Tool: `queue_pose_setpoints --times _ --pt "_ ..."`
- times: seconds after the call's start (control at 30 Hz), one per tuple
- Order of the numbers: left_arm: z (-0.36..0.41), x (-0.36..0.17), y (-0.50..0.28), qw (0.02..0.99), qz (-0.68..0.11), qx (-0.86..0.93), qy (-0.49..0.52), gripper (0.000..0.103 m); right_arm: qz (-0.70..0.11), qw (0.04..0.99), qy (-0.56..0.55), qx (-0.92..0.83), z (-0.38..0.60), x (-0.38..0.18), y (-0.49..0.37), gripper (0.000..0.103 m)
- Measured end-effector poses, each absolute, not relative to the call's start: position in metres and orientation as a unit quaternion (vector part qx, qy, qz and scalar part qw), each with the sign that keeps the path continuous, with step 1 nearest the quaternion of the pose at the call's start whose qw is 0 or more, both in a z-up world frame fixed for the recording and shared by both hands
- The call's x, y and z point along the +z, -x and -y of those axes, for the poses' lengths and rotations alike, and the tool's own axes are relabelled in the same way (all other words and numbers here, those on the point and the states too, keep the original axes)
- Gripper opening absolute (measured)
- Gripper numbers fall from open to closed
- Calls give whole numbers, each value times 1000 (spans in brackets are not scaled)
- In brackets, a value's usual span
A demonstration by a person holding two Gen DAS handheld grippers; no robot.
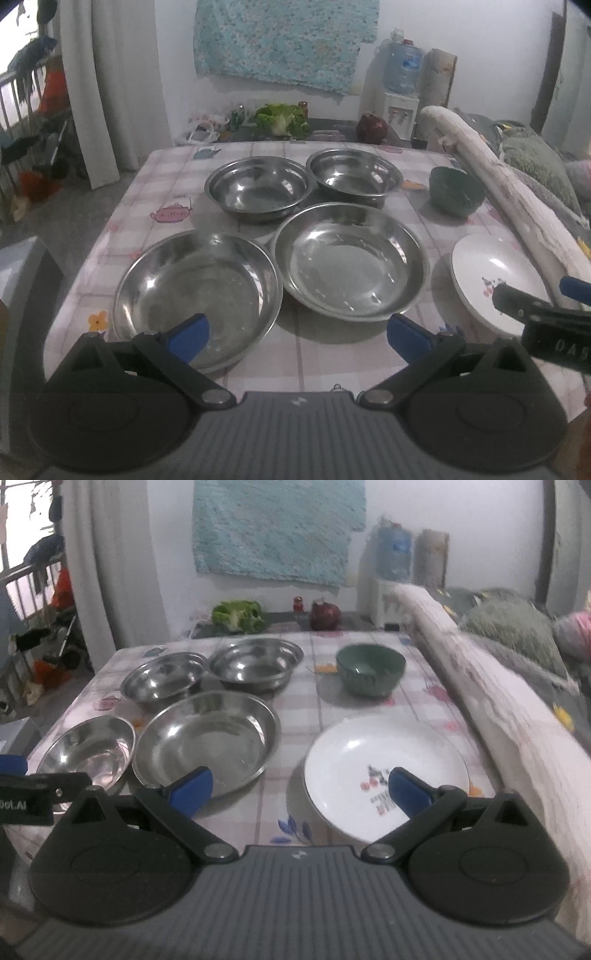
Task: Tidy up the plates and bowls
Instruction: 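Move the left tool toward the rim of a large steel bowl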
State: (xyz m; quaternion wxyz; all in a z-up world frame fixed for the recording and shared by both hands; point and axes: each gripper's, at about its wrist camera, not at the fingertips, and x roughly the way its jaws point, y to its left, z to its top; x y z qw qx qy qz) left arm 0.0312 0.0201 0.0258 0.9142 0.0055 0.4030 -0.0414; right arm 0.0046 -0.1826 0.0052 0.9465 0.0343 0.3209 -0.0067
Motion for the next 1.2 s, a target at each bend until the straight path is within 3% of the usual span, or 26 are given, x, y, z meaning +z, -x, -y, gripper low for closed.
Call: queue_pose_setpoints --times 0.63,0.9,1.2 --pt "-47 42 -100 926 -372 -41 42 103 -243 965 -23 98 148 43 -69 102" --pt "-55 38 -121 929 -359 -45 72 103 -239 963 1 123 138 37 -99 102" --pt "-60 46 -150 939 -336 -42 64 102 -257 954 -55 146 146 20 -146 102"
